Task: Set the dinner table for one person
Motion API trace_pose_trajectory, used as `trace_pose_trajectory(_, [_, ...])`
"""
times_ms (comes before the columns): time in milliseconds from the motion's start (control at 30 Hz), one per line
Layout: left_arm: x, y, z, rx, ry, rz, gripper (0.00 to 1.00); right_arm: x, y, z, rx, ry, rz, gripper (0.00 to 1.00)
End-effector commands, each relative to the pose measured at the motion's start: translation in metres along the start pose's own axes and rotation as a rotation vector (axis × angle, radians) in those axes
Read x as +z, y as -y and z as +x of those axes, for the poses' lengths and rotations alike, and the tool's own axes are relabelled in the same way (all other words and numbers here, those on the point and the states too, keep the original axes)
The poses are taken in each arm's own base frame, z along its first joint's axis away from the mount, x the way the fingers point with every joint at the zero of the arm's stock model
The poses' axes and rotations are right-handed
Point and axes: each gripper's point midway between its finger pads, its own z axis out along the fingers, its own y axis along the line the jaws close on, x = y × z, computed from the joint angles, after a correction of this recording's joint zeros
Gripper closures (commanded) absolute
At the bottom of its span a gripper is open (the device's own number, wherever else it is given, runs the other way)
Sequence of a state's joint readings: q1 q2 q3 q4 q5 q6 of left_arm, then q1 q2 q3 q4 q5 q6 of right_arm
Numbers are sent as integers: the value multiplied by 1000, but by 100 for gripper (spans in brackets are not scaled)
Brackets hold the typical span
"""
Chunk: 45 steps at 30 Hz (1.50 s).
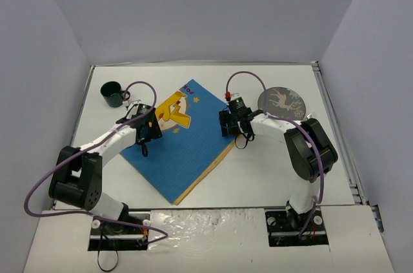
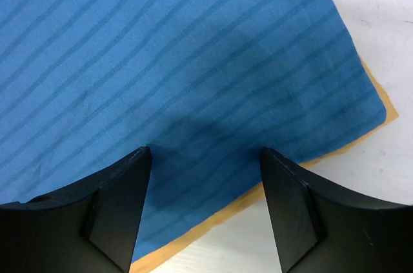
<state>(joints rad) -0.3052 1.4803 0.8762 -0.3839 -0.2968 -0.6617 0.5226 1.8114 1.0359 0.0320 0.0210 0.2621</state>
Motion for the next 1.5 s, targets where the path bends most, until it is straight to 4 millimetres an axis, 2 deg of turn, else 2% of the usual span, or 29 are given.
trace_pose_trajectory(0, [22, -13, -6, -77, -13, -52, 4, 4, 4, 14, 65, 11, 37, 36])
trace_pose_trajectory(133, [37, -19, -3, -74, -53, -73, 4, 0, 10, 26, 122, 4, 68, 36])
trace_pose_trajectory(233, [45, -20, -6, -71, -72, -68, 12, -5, 12, 31, 154, 9, 82, 36])
trace_pose_trajectory(433, [55, -25, -18, -78, -97, -71, 10, -13, 6, 35, 221, 9, 56, 36])
trace_pose_trajectory(633, [62, -30, -24, -96, -122, -64, 9, -18, -2, 31, 253, 18, 19, 36])
trace_pose_trajectory(733, [59, -29, -27, -101, -122, -50, 9, -25, -2, 25, 259, 36, 11, 36])
trace_pose_trajectory(833, [38, -26, -45, -107, -73, -12, 5, -43, -2, -2, 252, 101, 14, 35])
trace_pose_trajectory(900, [16, -25, -63, -102, -26, 18, 4, -65, -3, -34, 246, 176, 9, 34])
trace_pose_trajectory(1000, [-19, -24, -89, -79, 41, 58, 3, -103, 5, -68, 261, 270, 15, 32])
trace_pose_trajectory(1067, [-50, -26, -107, -70, 100, 89, 3, -124, 16, -86, 311, 333, 12, 17])
trace_pose_trajectory(1100, [-58, -27, -110, -61, 108, 95, 3, -133, 23, -92, 342, 359, 11, 14])
trace_pose_trajectory(1133, [-75, -29, -115, -52, 136, 113, 3, -142, 34, -98, 386, 386, 13, 8])
trace_pose_trajectory(1167, [-92, -32, -120, -43, 164, 131, 3, -151, 45, -102, 430, 415, 15, 2])
trace_pose_trajectory(1233, [-128, -39, -126, -35, 240, 170, 3, -162, 62, -105, 489, 450, 31, 0])
trace_pose_trajectory(1333, [-157, -49, -118, 8, 277, 196, 3, -169, 82, -102, 557, 489, 73, 0])
trace_pose_trajectory(1467, [-191, -59, -100, 45, 346, 266, 3, -163, 106, -86, 691, 495, 73, 0])
